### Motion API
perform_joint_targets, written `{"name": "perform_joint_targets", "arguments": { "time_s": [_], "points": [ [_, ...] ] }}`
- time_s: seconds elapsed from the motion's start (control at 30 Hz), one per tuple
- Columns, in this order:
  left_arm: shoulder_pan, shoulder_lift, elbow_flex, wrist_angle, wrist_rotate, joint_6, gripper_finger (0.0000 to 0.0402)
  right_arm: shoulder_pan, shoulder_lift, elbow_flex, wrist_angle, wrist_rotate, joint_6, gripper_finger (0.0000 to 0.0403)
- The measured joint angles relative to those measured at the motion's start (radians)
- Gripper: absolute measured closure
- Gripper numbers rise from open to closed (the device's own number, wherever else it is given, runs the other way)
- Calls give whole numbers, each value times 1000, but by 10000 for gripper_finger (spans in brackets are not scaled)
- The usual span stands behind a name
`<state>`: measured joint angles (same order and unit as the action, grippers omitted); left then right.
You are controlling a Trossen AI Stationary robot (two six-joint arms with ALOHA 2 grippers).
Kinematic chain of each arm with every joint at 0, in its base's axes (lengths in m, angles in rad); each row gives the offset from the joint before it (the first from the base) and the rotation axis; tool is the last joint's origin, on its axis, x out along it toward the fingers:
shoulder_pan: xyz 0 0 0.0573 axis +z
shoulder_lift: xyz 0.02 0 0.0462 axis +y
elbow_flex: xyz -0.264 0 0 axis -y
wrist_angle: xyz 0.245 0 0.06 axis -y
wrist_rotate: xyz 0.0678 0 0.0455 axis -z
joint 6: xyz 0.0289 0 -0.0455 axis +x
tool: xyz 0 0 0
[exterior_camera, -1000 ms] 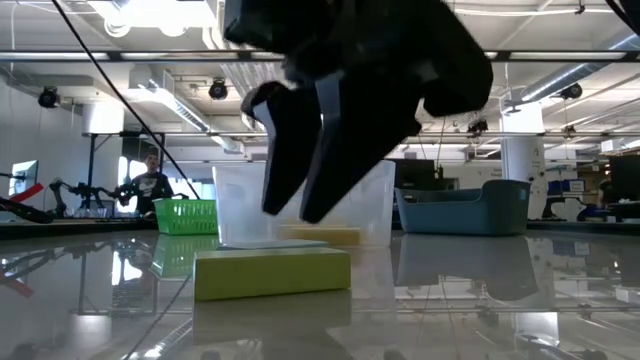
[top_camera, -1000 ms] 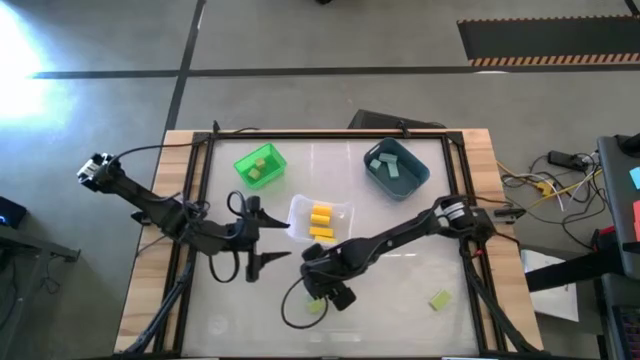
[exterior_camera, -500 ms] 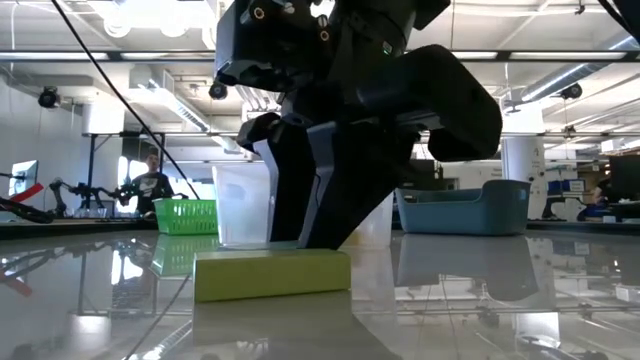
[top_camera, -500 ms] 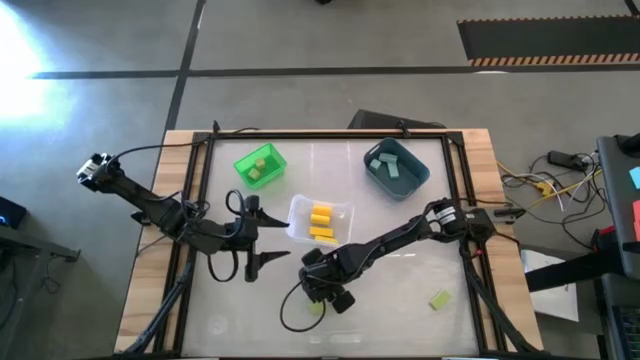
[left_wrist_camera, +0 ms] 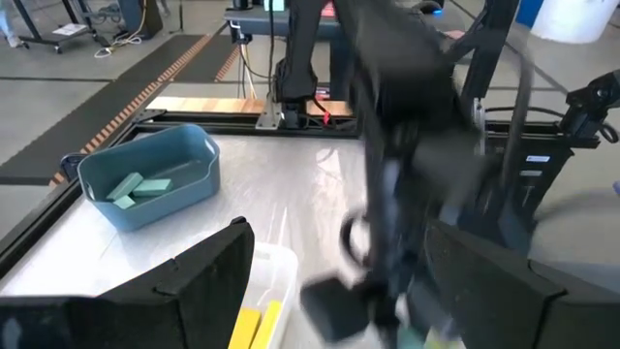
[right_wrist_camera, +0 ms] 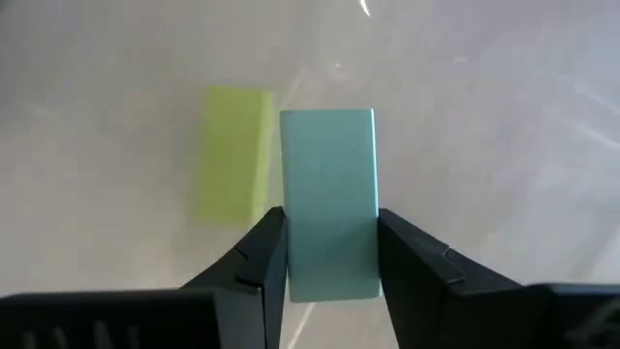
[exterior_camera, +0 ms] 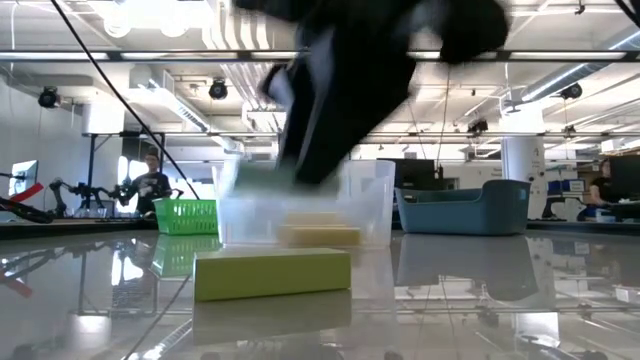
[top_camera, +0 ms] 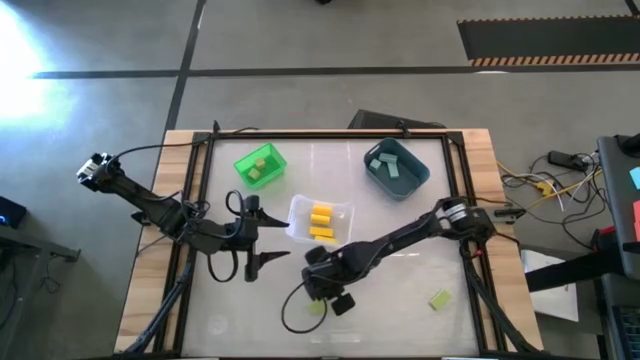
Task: Sort & place blocks by color
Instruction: Put the blue block into the blue bin
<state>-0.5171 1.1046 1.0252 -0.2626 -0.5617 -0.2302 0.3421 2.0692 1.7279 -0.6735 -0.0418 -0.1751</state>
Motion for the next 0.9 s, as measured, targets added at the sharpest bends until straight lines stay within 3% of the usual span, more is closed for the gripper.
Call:
{"name": "perform_joint_targets", "arguments": {
  "time_s": [0.17,0.4,0.5,0.73,0.9],
  "points": [
    [0,0,-1,0,0,0,114,11,-131,-1,-168,14,116,289],
    [0,3,-3,0,0,3,114,-69,-385,-79,-391,271,180,289],
    [0,3,-3,0,0,8,114,-183,-496,-164,-399,330,213,289],
    [0,6,-4,0,0,8,114,-559,-677,-435,-275,334,306,289],
    [0,6,-9,-1,0,5,114,-796,-716,-651,-114,262,359,289]
  ]
}}
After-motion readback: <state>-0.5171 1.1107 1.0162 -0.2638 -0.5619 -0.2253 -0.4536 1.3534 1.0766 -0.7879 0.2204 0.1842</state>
